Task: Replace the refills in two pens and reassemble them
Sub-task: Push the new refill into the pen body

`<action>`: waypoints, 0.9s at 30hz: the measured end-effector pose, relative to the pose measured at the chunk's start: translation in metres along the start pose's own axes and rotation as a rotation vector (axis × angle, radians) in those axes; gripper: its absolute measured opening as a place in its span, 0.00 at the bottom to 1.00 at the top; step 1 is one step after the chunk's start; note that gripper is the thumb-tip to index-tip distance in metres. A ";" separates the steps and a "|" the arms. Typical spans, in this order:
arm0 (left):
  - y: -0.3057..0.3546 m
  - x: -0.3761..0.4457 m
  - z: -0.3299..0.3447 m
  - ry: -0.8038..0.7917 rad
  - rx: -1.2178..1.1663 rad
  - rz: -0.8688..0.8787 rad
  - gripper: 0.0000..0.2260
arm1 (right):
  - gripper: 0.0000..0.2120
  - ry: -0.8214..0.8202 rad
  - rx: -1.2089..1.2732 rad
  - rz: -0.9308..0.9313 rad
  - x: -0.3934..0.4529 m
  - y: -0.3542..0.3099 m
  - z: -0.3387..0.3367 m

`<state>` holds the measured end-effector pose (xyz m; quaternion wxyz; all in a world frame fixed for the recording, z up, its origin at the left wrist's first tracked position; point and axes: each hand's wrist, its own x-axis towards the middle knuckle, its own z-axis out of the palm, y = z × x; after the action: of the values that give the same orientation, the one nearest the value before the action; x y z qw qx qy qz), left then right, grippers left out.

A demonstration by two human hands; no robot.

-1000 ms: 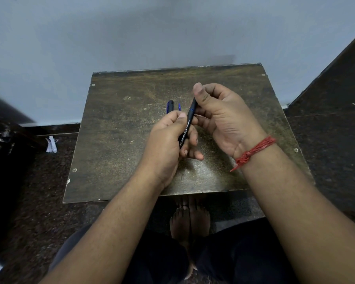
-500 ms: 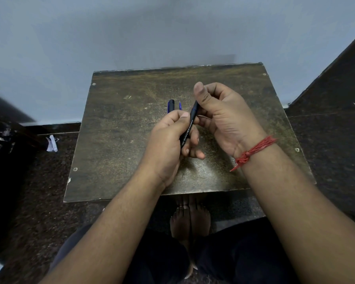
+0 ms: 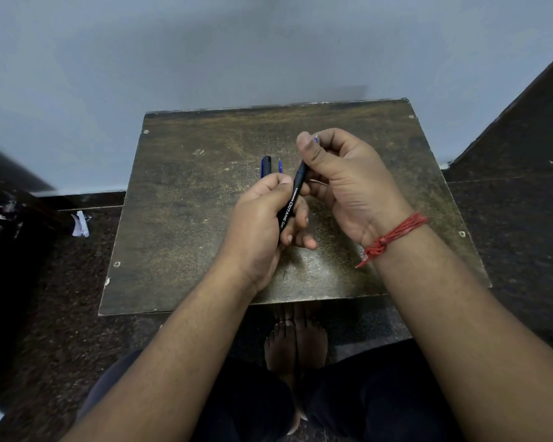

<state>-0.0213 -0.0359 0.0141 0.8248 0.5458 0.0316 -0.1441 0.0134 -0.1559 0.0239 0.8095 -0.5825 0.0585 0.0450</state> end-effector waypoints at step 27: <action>-0.001 0.002 0.001 0.052 0.003 0.026 0.13 | 0.07 -0.085 -0.010 0.030 0.001 -0.002 -0.008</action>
<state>-0.0194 -0.0376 0.0131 0.8249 0.5508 0.0458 -0.1190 0.0145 -0.1637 0.0229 0.8075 -0.5831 0.0326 0.0825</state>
